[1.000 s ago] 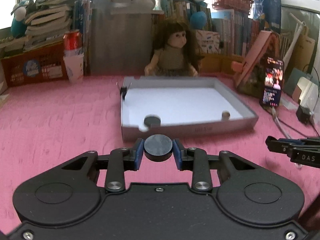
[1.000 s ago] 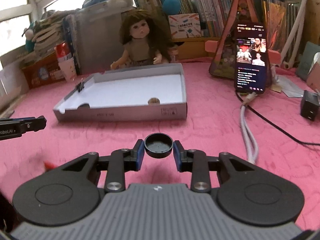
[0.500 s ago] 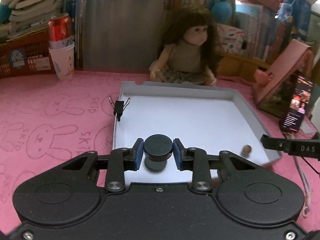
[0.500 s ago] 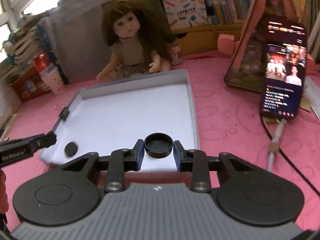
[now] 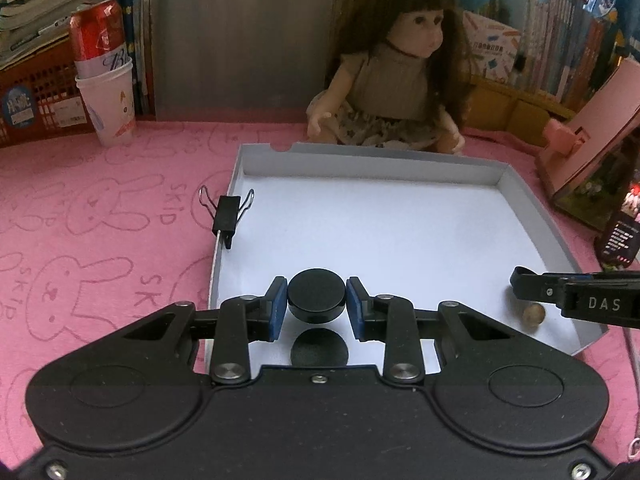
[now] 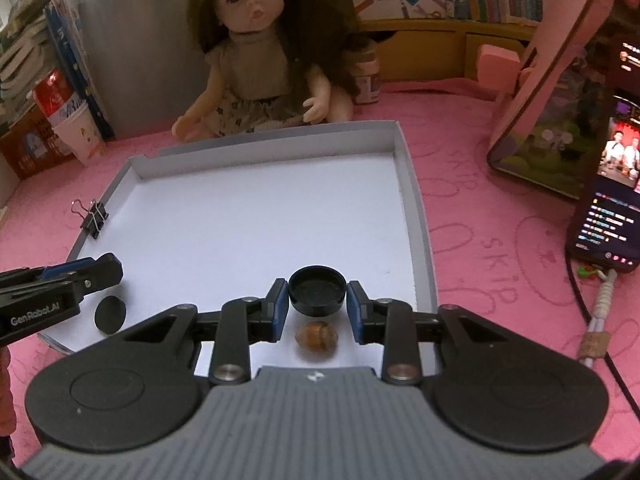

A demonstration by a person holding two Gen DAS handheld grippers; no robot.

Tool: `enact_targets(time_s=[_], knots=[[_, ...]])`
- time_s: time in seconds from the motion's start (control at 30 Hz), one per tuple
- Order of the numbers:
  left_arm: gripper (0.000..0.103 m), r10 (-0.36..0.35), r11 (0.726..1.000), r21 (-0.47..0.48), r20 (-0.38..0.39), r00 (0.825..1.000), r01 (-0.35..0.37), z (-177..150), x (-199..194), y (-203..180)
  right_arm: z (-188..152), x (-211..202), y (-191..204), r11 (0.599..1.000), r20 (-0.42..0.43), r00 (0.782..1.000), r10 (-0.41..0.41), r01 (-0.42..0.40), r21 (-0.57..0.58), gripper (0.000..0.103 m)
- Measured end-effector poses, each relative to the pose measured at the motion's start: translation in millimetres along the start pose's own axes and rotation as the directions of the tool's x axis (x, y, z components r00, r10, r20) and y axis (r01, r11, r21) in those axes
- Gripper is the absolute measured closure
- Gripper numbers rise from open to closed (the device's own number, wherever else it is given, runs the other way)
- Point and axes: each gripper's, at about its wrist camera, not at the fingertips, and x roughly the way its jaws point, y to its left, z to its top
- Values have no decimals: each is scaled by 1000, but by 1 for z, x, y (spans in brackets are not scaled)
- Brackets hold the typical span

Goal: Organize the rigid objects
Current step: 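Carry the disc and cap into the tray and open both grippers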

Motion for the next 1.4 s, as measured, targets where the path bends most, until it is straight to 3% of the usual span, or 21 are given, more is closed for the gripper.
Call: enact_targets(time_s=[0.57, 0.73, 0.8, 0.87, 1.13, 1.4], knots=[[73, 32, 999, 24, -2, 999, -32, -6, 14, -2, 0, 8, 3, 1000, -17, 1000, -4, 3, -24, 66], [73, 32, 999, 27, 2, 999, -32, -7, 13, -3, -1, 7, 4, 1000, -11, 1000, -3, 3, -22, 63], [72, 30, 999, 23, 3, 1000, -30, -7, 12, -2, -1, 7, 4, 1000, -11, 1000, 1, -2, -19, 55], [66, 26, 1000, 17, 4, 1000, -27, -7, 11, -1, -1, 5, 4, 1000, -6, 1000, 9, -9, -16, 48], [43, 19, 1000, 11, 44, 999, -20, -11, -10, 0, -5, -14, 8, 999, 47, 999, 20, -18, -37, 35], [34, -17, 999, 31, 82, 996, 15, -30, -45, 1, -19, -41, 11, 997, 128, 991, 41, -33, -67, 24]])
